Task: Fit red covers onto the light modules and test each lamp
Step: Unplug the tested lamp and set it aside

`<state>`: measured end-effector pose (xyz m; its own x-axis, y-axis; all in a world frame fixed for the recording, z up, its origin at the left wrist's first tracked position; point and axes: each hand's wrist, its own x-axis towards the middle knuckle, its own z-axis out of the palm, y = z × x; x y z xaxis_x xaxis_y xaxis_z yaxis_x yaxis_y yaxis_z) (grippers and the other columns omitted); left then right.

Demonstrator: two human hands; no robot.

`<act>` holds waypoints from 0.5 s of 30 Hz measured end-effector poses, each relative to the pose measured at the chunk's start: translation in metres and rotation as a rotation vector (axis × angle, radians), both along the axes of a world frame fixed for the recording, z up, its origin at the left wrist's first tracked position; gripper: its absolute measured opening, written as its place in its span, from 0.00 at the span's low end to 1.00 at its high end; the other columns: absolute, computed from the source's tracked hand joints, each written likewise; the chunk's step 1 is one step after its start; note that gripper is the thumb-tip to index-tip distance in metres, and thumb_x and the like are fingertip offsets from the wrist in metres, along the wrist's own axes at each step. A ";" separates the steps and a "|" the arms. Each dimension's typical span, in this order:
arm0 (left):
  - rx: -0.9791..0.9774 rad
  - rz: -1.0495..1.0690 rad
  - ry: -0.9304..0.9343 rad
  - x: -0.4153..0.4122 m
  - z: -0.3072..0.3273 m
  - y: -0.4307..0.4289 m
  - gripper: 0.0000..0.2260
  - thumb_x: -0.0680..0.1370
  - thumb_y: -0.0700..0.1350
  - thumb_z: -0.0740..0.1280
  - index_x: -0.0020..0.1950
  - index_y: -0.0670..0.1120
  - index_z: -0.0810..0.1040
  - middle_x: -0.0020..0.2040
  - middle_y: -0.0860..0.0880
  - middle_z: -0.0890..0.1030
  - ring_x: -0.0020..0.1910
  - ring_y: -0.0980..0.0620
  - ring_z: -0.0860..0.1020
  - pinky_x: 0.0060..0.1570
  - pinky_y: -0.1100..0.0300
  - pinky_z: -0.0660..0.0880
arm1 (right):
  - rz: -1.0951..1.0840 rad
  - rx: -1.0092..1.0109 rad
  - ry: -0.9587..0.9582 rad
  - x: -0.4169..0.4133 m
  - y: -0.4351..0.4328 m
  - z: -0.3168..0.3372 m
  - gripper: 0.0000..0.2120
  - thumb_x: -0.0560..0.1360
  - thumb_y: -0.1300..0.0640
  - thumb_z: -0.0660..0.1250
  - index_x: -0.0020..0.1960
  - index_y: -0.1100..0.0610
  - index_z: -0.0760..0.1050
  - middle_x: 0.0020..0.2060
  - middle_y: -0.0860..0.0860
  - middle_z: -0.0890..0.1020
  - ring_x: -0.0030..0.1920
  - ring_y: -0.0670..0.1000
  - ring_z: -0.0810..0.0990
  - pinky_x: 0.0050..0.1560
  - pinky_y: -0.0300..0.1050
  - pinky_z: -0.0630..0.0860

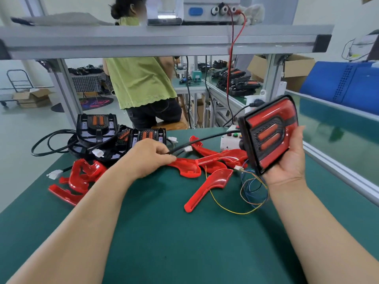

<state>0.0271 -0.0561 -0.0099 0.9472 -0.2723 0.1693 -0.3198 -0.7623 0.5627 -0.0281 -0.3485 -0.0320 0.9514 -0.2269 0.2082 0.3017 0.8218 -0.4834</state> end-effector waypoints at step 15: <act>-1.266 -0.196 0.083 -0.035 0.012 -0.058 0.09 0.80 0.43 0.65 0.43 0.41 0.79 0.35 0.50 0.82 0.32 0.55 0.80 0.36 0.63 0.78 | 0.220 -0.169 0.139 -0.002 0.043 -0.004 0.30 0.72 0.32 0.62 0.51 0.55 0.87 0.55 0.59 0.85 0.54 0.60 0.85 0.46 0.60 0.83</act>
<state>-0.0075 -0.1137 0.0023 0.9299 -0.1009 0.3536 -0.2944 0.3717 0.8804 -0.0297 -0.3057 -0.0363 0.9959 0.0147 0.0894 0.0465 0.7643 -0.6432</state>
